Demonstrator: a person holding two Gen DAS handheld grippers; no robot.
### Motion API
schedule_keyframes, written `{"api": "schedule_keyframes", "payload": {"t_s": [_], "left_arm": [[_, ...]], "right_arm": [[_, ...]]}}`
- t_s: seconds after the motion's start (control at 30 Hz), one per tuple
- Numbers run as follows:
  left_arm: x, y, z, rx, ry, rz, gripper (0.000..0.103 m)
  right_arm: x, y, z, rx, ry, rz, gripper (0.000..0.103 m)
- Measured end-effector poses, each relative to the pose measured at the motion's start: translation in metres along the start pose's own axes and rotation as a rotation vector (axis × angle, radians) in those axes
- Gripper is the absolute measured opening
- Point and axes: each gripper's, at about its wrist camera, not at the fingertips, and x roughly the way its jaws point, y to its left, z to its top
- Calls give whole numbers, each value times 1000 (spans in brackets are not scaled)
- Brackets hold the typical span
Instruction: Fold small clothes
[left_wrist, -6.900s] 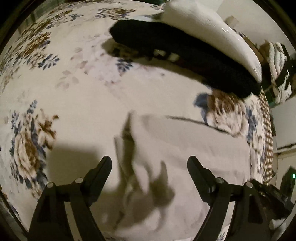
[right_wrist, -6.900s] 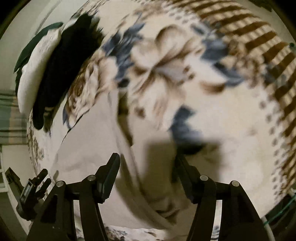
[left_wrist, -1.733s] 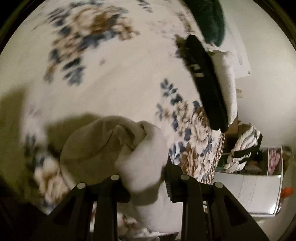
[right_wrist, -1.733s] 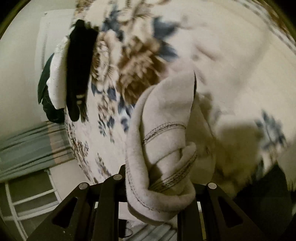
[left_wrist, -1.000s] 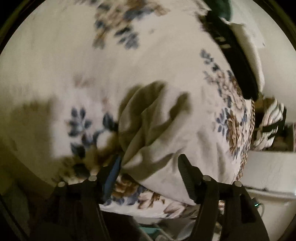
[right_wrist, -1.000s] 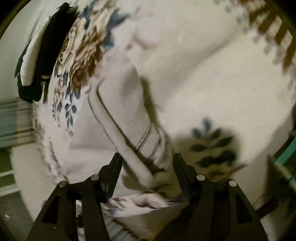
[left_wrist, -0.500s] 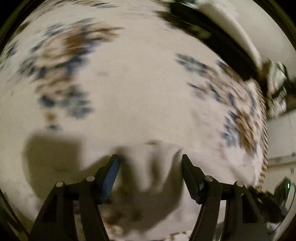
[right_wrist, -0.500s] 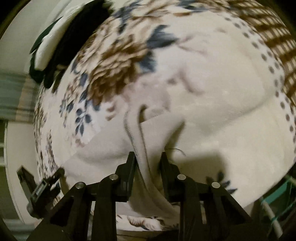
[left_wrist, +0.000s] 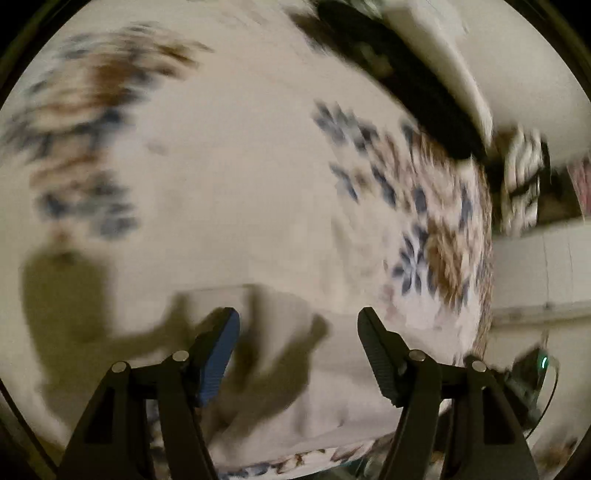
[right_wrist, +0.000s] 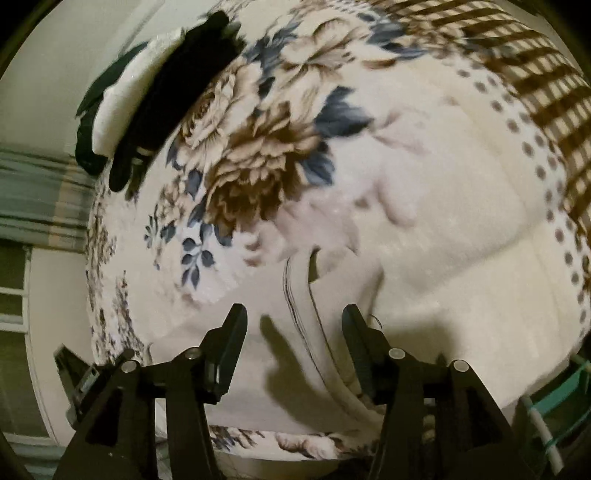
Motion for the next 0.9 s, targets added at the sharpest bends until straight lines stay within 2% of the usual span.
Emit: {"api": "schedule_keyframes", "payload": {"t_s": [0.07,0.1,0.13,0.17,0.2,0.23,0.3,0.33,0.37,0.43,0.47,0.5,0.53,0.57,0.6,0.63,0.67,0.7,0.73,0.77,0.8,0.83,0.9], "left_arm": [[21,-7,3,50,51,12,64],[26,-9,5,71,47,30,61],[26,-9,5,72,35,15,57],[20,-5,5,59,22,-18,49],[11,2,4,36,8,-51,28],[4,9,4,14,-2,-83,20],[-10,30,1,-84,-26,-162,16],[-14,46,-3,-154,-27,-183,16],[-14,59,-5,-200,-33,-153,16],[-9,78,-10,-239,-25,-83,14],[-8,81,-11,-254,-22,-88,16],[-10,80,-11,-263,-27,-97,17],[-12,74,-10,-256,-32,-105,19],[-15,68,-9,-237,-36,-114,23],[-21,62,-7,-217,-40,-120,34],[-25,51,-7,-193,-52,-144,46],[-28,46,-6,-173,-54,-162,54],[-32,38,-7,-153,-65,-187,64],[-33,35,-8,-143,-68,-208,69],[-33,30,-9,-125,-64,-225,74],[-31,28,-9,-107,-59,-228,86],[-25,26,-12,-79,-43,-208,90],[-4,27,-16,-63,22,-130,90]], "right_arm": [[19,1,6,-18,59,-17,56],[26,1,7,-19,78,-22,56],[36,-1,8,-19,107,-13,53],[39,-2,9,-7,112,12,32],[42,-3,9,10,122,40,24],[42,-4,10,25,141,77,21],[37,-6,10,59,159,161,18],[34,-12,9,108,176,244,17],[33,-21,7,188,198,340,15],[36,-41,5,293,207,406,14],[38,-49,6,312,203,379,14],[39,-54,8,307,190,316,14],[40,-56,10,279,178,256,14],[41,-54,11,254,178,234,16],[39,-50,12,231,178,216,20],[36,-42,13,193,179,187,34],[32,-38,14,162,173,170,56],[27,-32,13,131,159,157,66],[22,-28,12,105,148,156,78],[20,-23,10,69,145,168,84],[19,-21,10,53,148,171,88],[22,-18,7,23,162,160,92],[31,-18,3,-19,195,146,92]]}}
